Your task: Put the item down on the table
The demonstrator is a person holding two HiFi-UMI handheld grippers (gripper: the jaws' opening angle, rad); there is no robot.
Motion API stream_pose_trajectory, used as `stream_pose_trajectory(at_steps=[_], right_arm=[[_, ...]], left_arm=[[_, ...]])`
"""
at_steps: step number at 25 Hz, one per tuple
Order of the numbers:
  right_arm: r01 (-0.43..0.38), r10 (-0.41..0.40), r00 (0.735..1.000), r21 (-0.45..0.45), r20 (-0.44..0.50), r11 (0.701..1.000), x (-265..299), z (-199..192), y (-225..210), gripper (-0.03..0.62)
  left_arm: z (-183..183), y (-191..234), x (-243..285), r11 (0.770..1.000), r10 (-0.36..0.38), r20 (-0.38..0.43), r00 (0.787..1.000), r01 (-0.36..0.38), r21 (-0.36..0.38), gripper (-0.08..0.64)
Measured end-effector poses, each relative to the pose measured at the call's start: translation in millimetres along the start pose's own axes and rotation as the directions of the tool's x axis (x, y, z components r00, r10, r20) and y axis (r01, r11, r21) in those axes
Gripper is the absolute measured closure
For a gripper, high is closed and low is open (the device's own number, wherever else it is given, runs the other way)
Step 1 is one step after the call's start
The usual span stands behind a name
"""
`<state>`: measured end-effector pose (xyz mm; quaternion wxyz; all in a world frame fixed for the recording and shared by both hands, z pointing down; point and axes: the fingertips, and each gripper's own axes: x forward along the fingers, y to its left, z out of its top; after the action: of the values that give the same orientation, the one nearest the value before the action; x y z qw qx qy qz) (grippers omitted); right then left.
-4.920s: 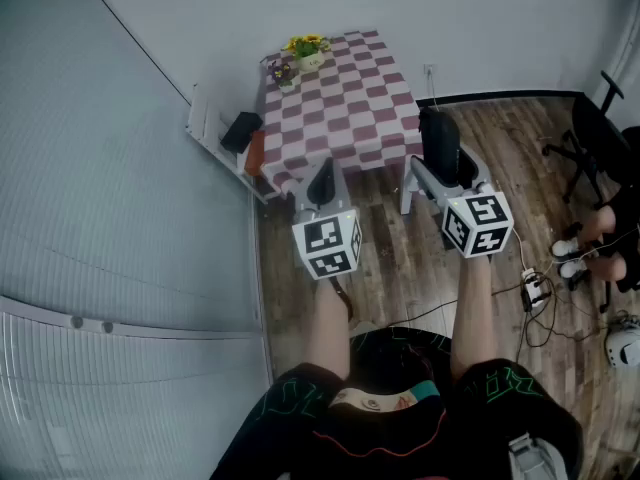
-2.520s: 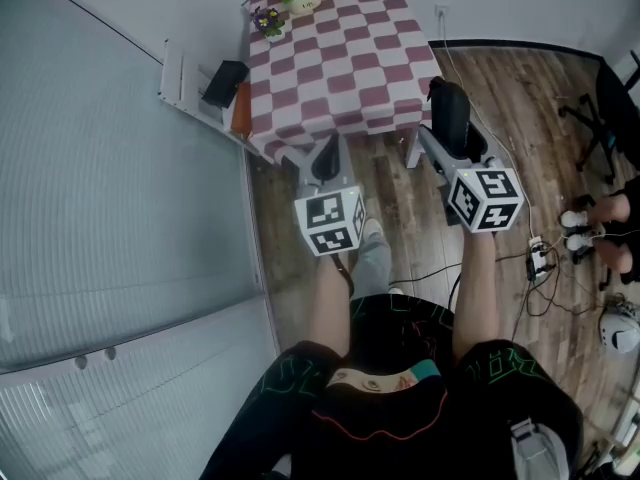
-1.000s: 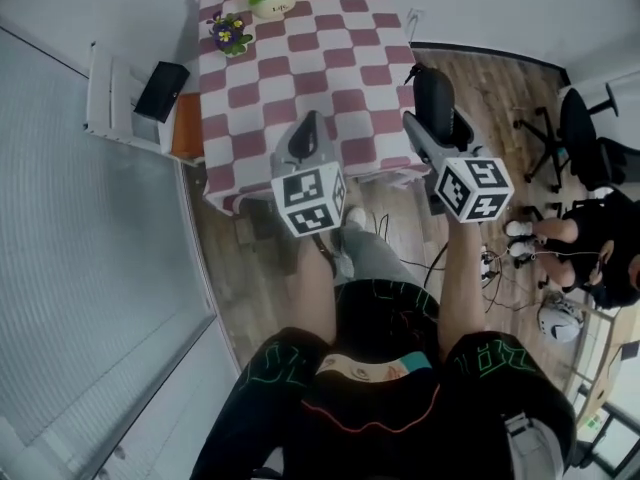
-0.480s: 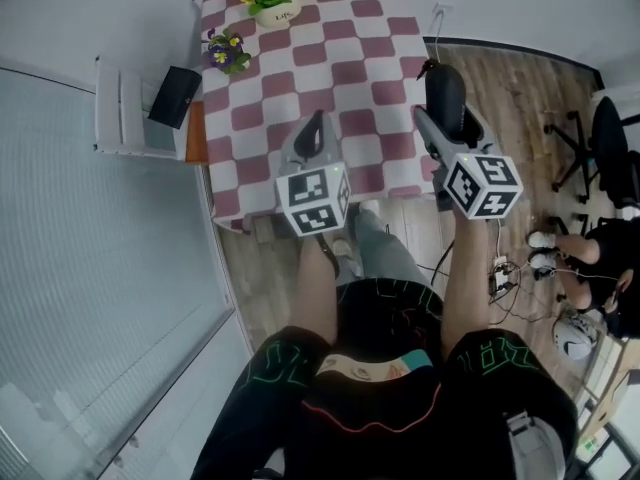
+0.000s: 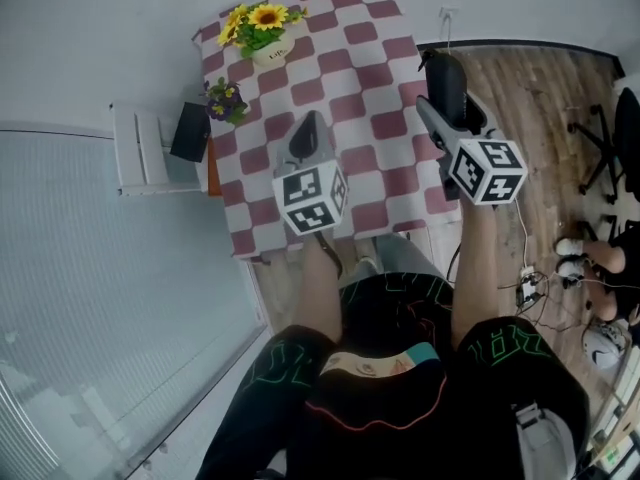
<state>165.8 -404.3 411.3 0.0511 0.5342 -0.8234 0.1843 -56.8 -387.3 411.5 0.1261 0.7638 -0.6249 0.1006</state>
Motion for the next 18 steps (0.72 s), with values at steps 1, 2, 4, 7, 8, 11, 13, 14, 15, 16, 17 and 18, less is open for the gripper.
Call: stream_pose_trajectory(at_steps=[1, 2, 4, 7, 8, 11, 13, 14, 15, 16, 17, 18], right_arm=[[-0.008, 0.008, 1.000, 0.000, 0.011, 1.000, 5, 6, -1, 0.249], [-0.017, 0.017, 1.000, -0.004, 0.020, 1.000, 10, 12, -2, 0.249], [-0.039, 0.040, 0.999, -0.016, 0.028, 0.999, 20, 21, 0, 0.249], [-0.079, 0.079, 0.997, -0.028, 0.019, 0.997, 38, 27, 6, 0.249], [-0.091, 0.091, 0.996, -0.029, 0.010, 0.995, 43, 26, 8, 0.249], [-0.117, 0.116, 0.993, -0.025, -0.021, 0.993, 60, 20, 14, 0.249], [-0.128, 0.127, 0.991, -0.021, -0.042, 0.992, 73, 13, 19, 0.249], [-0.134, 0.132, 0.990, -0.019, -0.055, 0.991, 80, 9, 22, 0.249], [-0.138, 0.136, 0.988, -0.019, -0.068, 0.990, 86, 4, 25, 0.249], [-0.141, 0.139, 0.987, -0.019, -0.082, 0.990, 93, -1, 27, 0.249], [-0.142, 0.140, 0.986, -0.021, -0.095, 0.990, 99, -5, 30, 0.249], [-0.143, 0.140, 0.984, -0.026, -0.110, 0.989, 105, -9, 32, 0.249]], left_arm=[[7, -2, 4, 1.000, -0.002, 0.010, 1.000, 0.002, 0.009, 0.551], [13, -2, 6, 1.000, 0.000, 0.018, 1.000, 0.000, 0.013, 0.551], [19, 1, 10, 1.000, 0.013, 0.027, 1.000, -0.013, 0.014, 0.551], [20, 9, 15, 0.999, 0.041, 0.023, 0.999, -0.041, 0.007, 0.551], [18, 11, 16, 0.999, 0.050, 0.016, 0.999, -0.050, 0.003, 0.551], [11, 17, 20, 0.998, 0.066, -0.006, 0.998, -0.066, -0.009, 0.551], [3, 23, 25, 0.997, 0.071, -0.026, 0.997, -0.072, -0.017, 0.551], [-2, 27, 28, 0.997, 0.073, -0.037, 0.997, -0.074, -0.024, 0.551], [-8, 31, 31, 0.997, 0.073, -0.049, 0.996, -0.075, -0.032, 0.551], [-13, 34, 34, 0.997, 0.071, -0.059, 0.996, -0.073, -0.039, 0.551], [-16, 38, 39, 0.996, 0.067, -0.067, 0.995, -0.070, -0.047, 0.551], [-19, 41, 43, 0.996, 0.063, -0.073, 0.995, -0.067, -0.054, 0.551]])
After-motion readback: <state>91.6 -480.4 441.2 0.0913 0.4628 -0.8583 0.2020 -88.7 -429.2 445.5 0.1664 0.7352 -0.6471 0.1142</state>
